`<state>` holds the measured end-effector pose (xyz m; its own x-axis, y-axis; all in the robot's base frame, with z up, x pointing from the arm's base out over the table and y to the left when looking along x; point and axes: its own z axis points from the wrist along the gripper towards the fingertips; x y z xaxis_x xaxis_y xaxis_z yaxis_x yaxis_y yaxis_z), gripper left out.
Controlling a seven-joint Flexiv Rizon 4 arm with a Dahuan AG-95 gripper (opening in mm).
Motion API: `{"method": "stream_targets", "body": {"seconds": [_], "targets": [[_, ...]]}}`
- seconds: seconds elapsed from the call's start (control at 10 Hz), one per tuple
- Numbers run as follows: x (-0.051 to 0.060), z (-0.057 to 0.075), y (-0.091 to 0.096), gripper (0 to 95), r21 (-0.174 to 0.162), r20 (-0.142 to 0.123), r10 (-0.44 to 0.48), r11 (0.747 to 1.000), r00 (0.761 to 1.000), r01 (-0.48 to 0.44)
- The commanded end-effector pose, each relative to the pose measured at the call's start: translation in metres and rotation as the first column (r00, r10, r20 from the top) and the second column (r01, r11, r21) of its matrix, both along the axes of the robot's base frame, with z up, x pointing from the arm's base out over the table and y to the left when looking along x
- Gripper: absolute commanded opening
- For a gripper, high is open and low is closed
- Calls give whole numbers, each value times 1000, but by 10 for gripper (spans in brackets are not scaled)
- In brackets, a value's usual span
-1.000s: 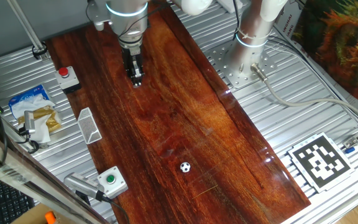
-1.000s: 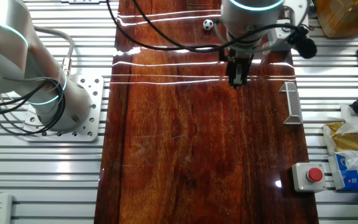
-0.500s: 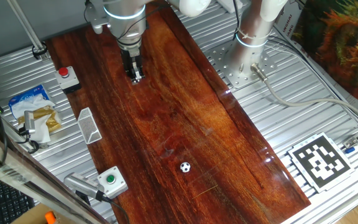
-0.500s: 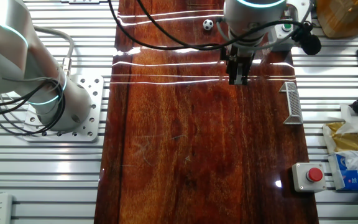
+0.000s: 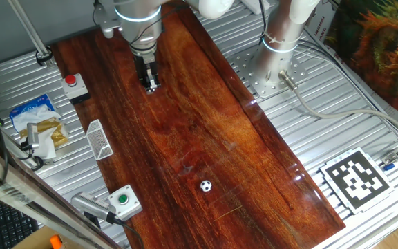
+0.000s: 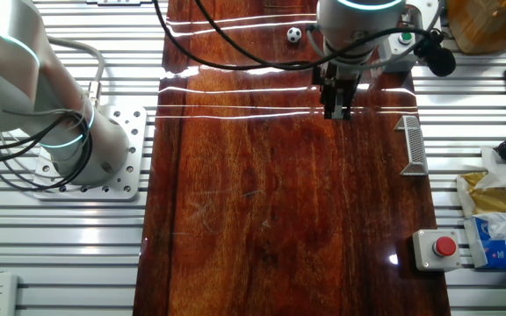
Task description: Push the soccer ball into the goal
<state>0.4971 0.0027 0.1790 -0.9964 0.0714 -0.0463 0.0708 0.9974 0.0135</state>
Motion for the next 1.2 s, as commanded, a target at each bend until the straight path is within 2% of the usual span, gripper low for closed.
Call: {"method": "stream_targets", "body": {"seconds": [0.1, 0.4, 0.5, 0.6, 0.7, 0.8, 1.2], "targets": [[0, 0, 4, 0, 0, 0, 8, 1000, 1000, -8], [2, -8, 64, 0, -22, 0, -30, 999, 1000, 30], [1, -14, 92, 0, -13, 2, -54, 998, 999, 54], [0, -20, 107, 0, -18, 4, -60, 998, 998, 60], [-3, -28, 133, 0, -15, 4, -74, 997, 997, 74], [-3, -33, 143, 0, -11, 3, -68, 998, 998, 68], [-2, -32, 143, 0, 0, 2, -45, 999, 999, 45]]}}
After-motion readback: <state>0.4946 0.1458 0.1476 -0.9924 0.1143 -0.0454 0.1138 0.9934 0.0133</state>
